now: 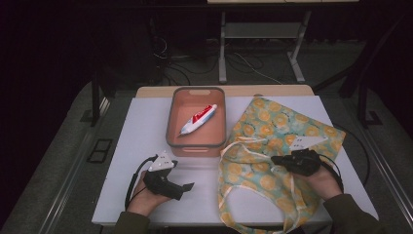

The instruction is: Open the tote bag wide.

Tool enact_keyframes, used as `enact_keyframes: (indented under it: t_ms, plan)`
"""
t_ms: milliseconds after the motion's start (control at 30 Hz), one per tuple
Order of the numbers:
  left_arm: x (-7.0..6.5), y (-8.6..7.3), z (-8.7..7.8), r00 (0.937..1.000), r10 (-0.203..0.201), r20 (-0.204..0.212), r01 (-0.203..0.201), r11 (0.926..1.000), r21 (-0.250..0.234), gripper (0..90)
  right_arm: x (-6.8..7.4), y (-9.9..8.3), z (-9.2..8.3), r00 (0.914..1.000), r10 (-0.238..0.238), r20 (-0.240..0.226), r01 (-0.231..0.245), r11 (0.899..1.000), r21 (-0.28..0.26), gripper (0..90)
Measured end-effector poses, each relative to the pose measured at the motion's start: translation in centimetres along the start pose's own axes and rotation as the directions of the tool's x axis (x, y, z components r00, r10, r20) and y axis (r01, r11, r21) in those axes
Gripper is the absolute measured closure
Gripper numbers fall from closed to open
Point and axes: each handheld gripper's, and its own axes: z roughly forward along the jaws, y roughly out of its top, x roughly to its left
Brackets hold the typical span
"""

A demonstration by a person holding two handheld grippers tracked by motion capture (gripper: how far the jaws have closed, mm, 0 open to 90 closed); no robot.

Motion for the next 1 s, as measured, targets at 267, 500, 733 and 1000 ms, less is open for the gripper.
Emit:
enact_keyframes:
  t_ms: [267,500,733,1000]
  plan:
    - [0.0,0.0,0.0,1.0,0.0,0.001,0.0,1.0,0.0,0.6,-4.6,1.2,-0.2,0.989,0.114,0.095,-0.107,0.992,-0.069,89.5]
    - [0.1,0.0,-0.1,1.0,0.001,0.0,-0.001,1.0,-0.001,0.5,-6.8,1.4,-0.2,0.9728,0.197,0.122,-0.181,0.975,-0.129,89.4]
    - [0.0,0.0,-0.2,1.0,0.0,0.0,0.0,1.0,-0.005,0.5,-6.9,1.1,-0.3,0.973,0.198,0.119,-0.183,0.975,-0.127,89.4]
    - [0.1,0.0,-0.4,1.0,0.0,0.005,0.0,0.9999,-0.011,0.4,-6.7,1.1,0.0,0.9747,0.189,0.12,-0.175,0.977,-0.119,89.4]
